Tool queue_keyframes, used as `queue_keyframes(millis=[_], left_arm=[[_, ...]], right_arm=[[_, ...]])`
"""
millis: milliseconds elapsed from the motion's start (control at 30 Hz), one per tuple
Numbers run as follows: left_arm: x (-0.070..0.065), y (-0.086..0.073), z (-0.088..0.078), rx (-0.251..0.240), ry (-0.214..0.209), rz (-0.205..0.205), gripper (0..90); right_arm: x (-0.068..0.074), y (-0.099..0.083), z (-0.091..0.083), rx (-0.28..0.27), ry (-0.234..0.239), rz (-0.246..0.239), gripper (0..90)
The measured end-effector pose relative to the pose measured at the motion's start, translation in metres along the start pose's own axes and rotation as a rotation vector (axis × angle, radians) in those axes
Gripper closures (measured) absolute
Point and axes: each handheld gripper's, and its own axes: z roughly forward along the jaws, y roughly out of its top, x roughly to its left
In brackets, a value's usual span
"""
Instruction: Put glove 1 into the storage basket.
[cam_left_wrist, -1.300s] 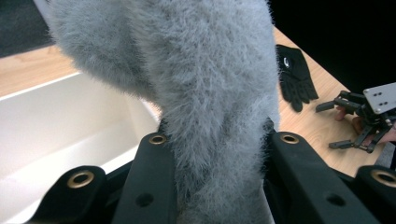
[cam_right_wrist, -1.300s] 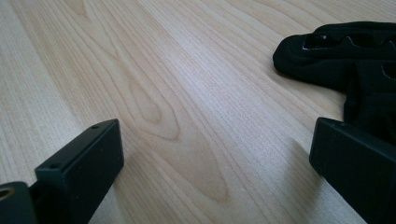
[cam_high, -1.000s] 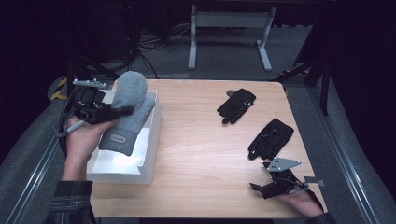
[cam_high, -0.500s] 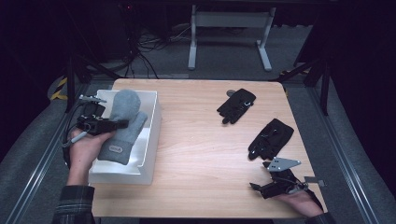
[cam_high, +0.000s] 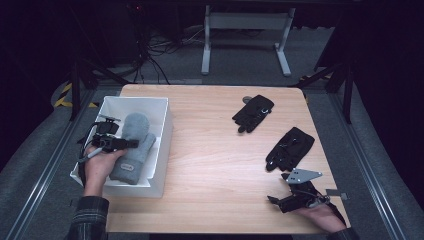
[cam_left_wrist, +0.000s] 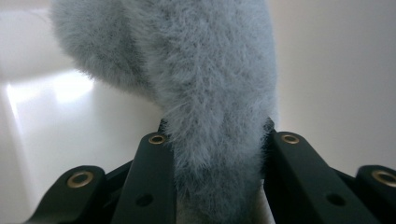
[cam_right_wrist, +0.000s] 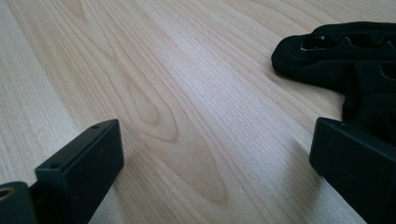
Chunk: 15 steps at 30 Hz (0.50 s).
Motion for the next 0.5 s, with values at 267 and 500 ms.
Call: queue_keyframes(millis=[267, 500], left_arm=[[0.009, -0.002, 0.018, 0.057, 0.026, -0.002, 70.0], [0.015, -0.004, 0.027, 0.076, 0.053, 0.006, 66.3]], right_arm=[[0.000, 0.000, 0.000, 0.000, 0.000, 0.001, 3.3], [0.000, 0.000, 0.000, 0.000, 0.000, 0.000, 3.3]])
